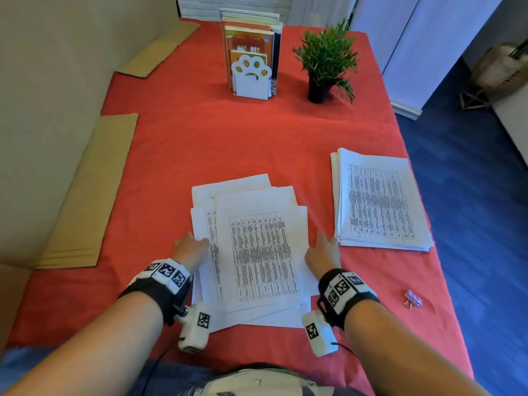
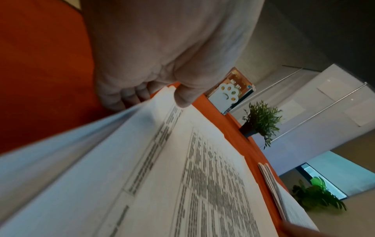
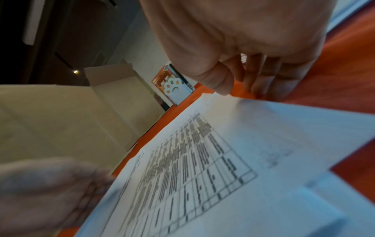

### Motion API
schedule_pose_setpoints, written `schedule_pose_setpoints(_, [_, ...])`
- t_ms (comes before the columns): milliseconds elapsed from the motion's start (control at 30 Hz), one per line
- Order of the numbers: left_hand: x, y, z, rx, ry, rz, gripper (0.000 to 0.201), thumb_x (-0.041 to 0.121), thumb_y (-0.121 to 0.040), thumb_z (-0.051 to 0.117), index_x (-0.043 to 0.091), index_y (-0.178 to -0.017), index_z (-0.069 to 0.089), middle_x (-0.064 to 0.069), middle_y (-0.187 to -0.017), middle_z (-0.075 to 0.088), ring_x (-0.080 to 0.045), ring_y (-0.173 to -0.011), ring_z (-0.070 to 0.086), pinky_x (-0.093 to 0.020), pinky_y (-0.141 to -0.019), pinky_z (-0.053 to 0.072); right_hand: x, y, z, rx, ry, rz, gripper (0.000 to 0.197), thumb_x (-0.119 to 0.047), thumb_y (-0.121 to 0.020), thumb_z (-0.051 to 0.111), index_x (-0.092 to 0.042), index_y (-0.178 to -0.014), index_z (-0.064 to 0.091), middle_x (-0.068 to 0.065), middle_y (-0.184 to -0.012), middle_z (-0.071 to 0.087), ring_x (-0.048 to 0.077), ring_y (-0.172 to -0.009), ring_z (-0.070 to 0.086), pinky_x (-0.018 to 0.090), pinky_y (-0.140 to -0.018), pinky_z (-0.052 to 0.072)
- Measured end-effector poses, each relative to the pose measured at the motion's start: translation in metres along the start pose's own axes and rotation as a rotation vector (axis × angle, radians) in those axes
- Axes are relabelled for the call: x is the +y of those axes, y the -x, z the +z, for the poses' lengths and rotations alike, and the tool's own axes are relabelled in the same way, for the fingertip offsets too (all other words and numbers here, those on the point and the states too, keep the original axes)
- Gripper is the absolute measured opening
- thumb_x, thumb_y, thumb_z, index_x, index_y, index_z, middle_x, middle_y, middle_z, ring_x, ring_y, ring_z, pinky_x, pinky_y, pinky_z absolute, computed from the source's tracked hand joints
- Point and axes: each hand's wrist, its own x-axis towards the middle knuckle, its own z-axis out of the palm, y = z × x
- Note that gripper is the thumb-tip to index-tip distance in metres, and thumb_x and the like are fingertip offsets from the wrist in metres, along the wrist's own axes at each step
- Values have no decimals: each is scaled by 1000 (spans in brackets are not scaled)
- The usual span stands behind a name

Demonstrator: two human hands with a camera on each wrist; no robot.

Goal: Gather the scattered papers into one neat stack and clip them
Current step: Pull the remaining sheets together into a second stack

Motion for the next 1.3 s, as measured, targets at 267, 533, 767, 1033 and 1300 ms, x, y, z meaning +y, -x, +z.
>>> schedule_pose_setpoints(267, [15, 8, 25, 1, 16, 113, 47, 19, -95, 37, 13, -141, 34, -14, -143, 25, -32, -114, 47, -34, -95, 40, -23, -2, 11, -127, 55, -75, 63, -2, -89, 39, -5, -149, 18, 19, -146, 25, 37, -130, 36, 37, -109, 31])
schedule_pose_setpoints(533, [18, 27, 15, -16, 203, 386, 44, 2, -88, 56, 15, -128, 44, 1, -115, 54, -20, -109, 53, -29, -92, 40, -15, 4, -2, -154, -115, -76, 60, -12, -86, 52, -13, -142, 32, 15, -136, 33, 35, -129, 37, 37, -107, 32])
schedule_pose_setpoints(767, [55, 55, -8, -21, 474, 611, 38, 2, -90, 53, 34, -111, 48, 8, -116, 60, -18, -115, 53, -42, -106, 39, -28, 13, -48, -25, -727, -266, 42, -18, -70, 61, -18, -112, 60, 11, -107, 70, 30, -102, 66, 49, -93, 52])
schedule_pose_setpoints(1033, [85, 84, -5, 78, 709, 787, 49, 4, -85, 57, 45, -110, 46, 20, -114, 61, 0, -104, 60, -25, -101, 43, -54, 44, -83, 187, -904, -467, 22, -15, -79, 56, -26, -97, 61, 20, -99, 67, 30, -89, 65, 43, -84, 52])
schedule_pose_setpoints(1300, [74, 86, 18, 58, 753, 806, 59, -24, -72, 56, 24, -102, 40, 5, -100, 57, 13, -80, 62, -7, -73, 49, -25, 40, -73, 37, -1109, -466, 66, 9, -55, 49, -19, -114, 48, 10, -93, 58, 17, -86, 57, 33, -76, 46])
